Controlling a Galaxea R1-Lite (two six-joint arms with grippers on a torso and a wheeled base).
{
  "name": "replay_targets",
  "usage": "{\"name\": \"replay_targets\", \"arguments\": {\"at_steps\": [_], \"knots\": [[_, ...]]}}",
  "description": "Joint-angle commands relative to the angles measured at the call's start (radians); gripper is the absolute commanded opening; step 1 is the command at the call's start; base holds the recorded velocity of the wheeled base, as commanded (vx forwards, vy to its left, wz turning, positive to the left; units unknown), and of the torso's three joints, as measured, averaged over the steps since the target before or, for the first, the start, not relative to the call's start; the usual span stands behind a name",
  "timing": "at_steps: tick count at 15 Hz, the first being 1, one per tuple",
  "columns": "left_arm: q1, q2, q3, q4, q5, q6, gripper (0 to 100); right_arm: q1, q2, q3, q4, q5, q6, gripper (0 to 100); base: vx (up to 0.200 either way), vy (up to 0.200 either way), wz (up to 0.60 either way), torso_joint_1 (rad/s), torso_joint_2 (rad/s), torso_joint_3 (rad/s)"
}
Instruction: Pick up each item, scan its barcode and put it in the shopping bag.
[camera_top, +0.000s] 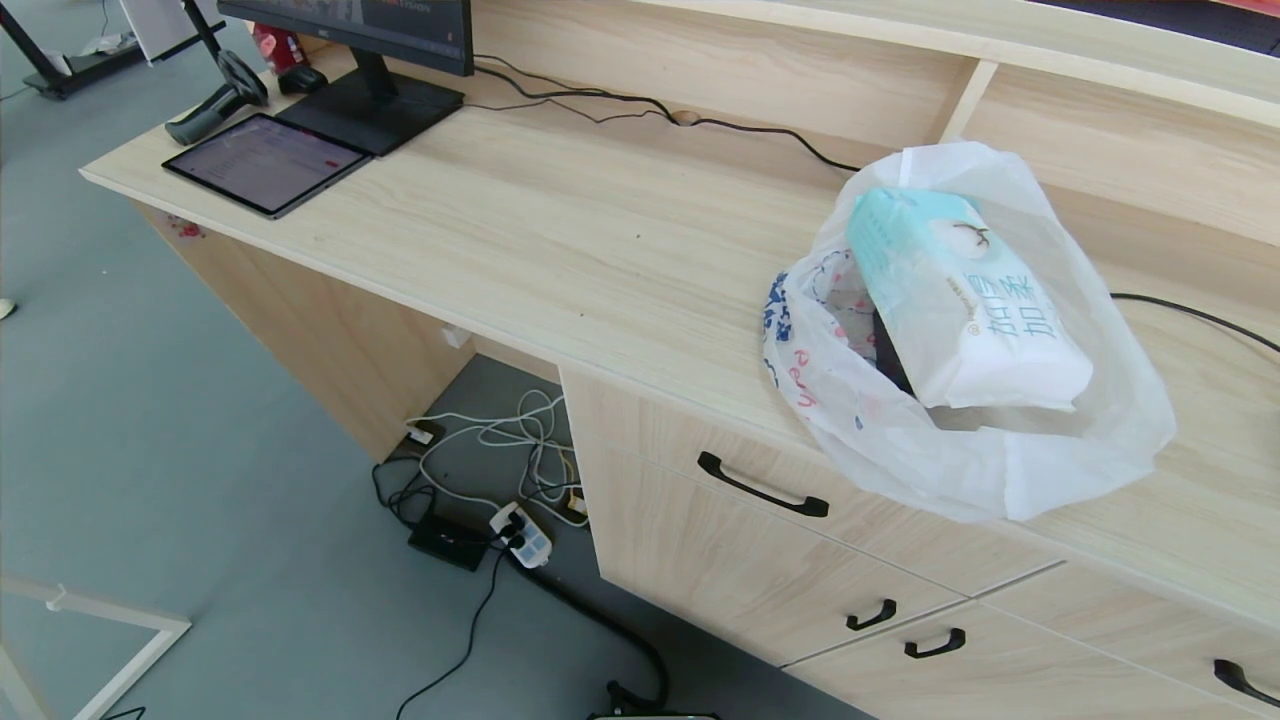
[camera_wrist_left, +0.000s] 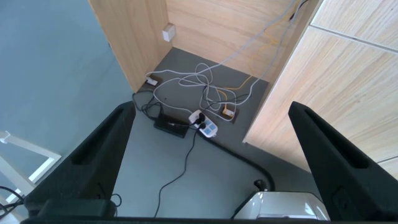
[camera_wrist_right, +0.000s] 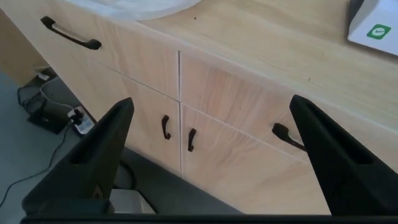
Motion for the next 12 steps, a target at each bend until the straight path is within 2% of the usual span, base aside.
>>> {"name": "replay_targets", "arguments": {"at_steps": [1,2,4,8,12], "knots": [[0.0,0.0,0.0,-0.001,0.0,0.0,100,0.0,0.003,-0.002,0.041,0.026,0.002,100,0.0,0.0,0.0,0.0,0.0,0.0],[0.0,0.0,0.0,-0.001,0.0,0.0,100,0.0,0.003,-0.002,0.038,0.025,0.008,100,0.0,0.0,0.0,0.0,0.0,0.0],[0.0,0.0,0.0,0.0,0.0,-0.002,100,0.0,0.003,-0.002,0.044,0.023,0.103,100,0.0,0.0,0.0,0.0,0.0,0.0],[0.0,0.0,0.0,0.0,0.001,-0.002,100,0.0,0.003,-0.002,0.044,0.025,0.092,100,0.0,0.0,0.0,0.0,0.0,0.0],[0.0,0.0,0.0,0.0,0.001,-0.028,100,0.0,0.003,-0.002,0.044,0.023,0.091,100,0.0,0.0,0.0,0.0,0.0,0.0]]}}
